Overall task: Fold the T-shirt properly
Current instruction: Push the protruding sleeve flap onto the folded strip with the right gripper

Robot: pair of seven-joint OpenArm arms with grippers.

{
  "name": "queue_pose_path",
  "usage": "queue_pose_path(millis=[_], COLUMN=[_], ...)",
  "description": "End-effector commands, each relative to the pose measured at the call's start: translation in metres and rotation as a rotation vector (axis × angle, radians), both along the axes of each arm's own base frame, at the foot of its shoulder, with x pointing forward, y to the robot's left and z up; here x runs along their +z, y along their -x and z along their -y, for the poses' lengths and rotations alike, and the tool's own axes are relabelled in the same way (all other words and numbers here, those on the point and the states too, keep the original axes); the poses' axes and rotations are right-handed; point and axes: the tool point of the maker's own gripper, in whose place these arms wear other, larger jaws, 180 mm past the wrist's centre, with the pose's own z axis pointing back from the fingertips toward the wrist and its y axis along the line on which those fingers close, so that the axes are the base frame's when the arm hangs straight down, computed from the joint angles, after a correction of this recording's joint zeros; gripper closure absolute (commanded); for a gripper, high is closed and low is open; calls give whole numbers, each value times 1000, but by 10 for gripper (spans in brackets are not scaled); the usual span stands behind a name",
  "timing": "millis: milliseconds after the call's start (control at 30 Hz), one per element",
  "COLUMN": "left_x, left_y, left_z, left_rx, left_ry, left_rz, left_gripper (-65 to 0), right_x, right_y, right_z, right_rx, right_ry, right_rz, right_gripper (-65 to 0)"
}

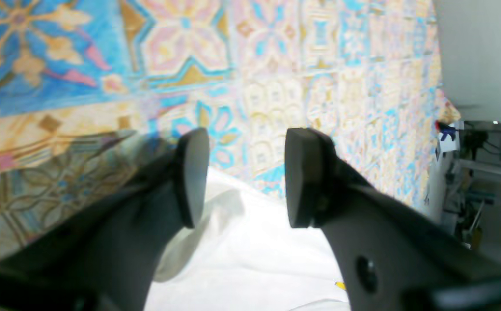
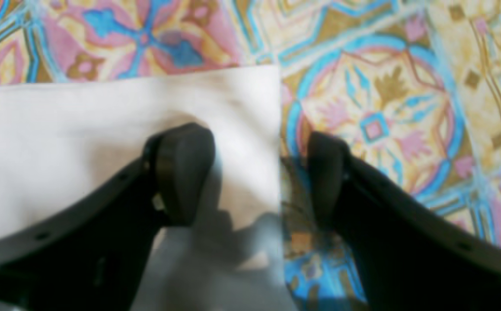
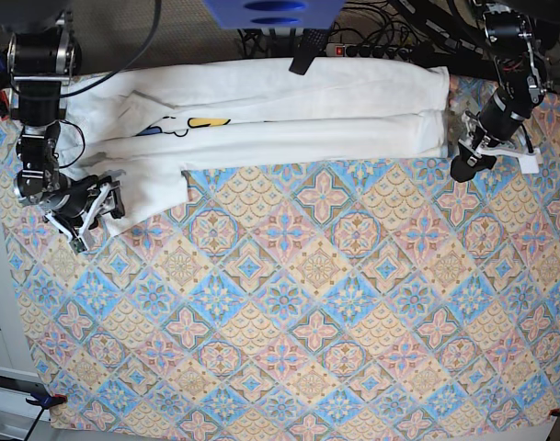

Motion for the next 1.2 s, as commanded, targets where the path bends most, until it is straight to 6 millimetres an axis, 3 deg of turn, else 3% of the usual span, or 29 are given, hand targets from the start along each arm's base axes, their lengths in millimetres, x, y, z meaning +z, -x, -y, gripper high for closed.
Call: queue_pose_path(millis=[0, 133, 233, 367, 433, 600, 733, 933, 1067, 1167], left_x=[13, 14, 14, 16, 16, 16, 16, 15, 15, 15], left_y=[-7, -7, -7, -10, -11, -13, -14, -13, -13, -13], left_z=[-5, -7, -7, -7, -8, -7, -6, -6, -6, -6], left_rx=[1, 7, 7, 7, 6, 4, 2, 1, 1, 1], left_ry=[-8, -11, -11, -11, -15, -18, -16, -17, -17, -17], left_rz=[45, 47, 47, 55, 56, 58, 59, 56, 56, 56], left_gripper=[-289, -289, -289, -289, -289, -289, -289, -289, -289, -289], right_x=[-3, -12, -15, -2, 12, 39, 62, 97, 111, 110], right_y=[8, 13, 15, 3, -4, 14, 40, 72, 97, 118], right_z=[0, -21, -24, -28, -34, -18, -2, 3, 5, 4], right_rx=[28, 39, 39, 60, 94, 87, 73, 102, 122, 139], right_ry=[7, -30, -36, -26, -9, 83, 171, 289, 359, 380], right_rz=[-34, -44, -50, -7, 33, 60, 71, 91, 71, 33], right_gripper=[-340, -246, -143, 0, 0, -2, -2, -2, -2, -2])
